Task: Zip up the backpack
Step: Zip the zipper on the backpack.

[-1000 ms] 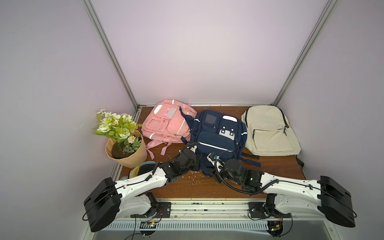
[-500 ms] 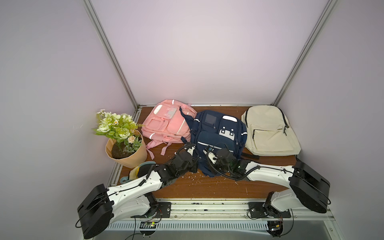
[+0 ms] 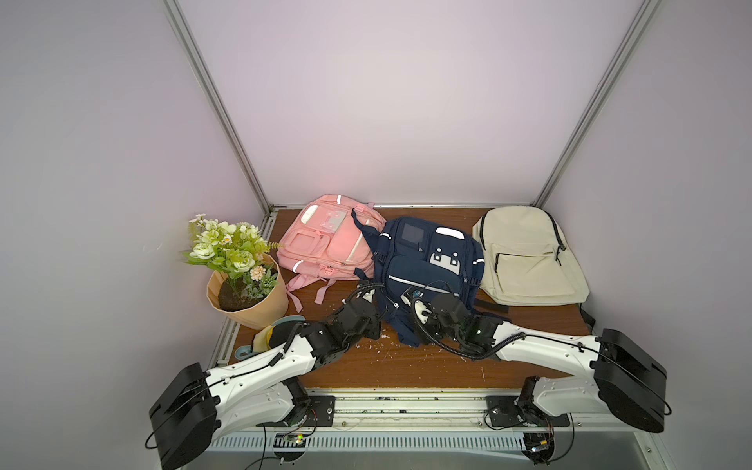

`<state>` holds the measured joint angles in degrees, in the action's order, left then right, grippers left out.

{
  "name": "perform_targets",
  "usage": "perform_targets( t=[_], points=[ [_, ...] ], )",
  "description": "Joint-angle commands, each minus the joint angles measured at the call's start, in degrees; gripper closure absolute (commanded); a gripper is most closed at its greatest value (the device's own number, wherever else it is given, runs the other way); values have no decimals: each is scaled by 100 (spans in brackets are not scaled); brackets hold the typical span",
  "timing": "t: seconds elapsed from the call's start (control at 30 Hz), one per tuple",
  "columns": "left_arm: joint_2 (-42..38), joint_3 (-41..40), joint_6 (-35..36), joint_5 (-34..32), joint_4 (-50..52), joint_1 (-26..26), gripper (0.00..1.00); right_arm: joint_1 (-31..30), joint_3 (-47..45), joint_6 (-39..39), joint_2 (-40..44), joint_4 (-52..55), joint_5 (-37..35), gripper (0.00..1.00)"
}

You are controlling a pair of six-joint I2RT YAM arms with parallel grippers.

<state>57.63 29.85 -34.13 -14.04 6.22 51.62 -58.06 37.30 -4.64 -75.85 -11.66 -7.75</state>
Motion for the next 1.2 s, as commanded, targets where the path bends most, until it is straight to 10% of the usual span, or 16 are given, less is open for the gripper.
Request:
perform_targets(
  t=[0.0, 0.67, 1.17],
  points=[
    [-487, 222, 424, -319, -96, 380, 62, -126, 415, 41, 96, 52, -18, 100],
    [-112, -52, 1166, -193, -963, 464, 30, -177, 542, -149, 387, 58, 172, 100],
    [649, -3, 1052, -950, -1251, 470, 55, -188, 423, -318, 528, -70, 393, 100]
  ],
)
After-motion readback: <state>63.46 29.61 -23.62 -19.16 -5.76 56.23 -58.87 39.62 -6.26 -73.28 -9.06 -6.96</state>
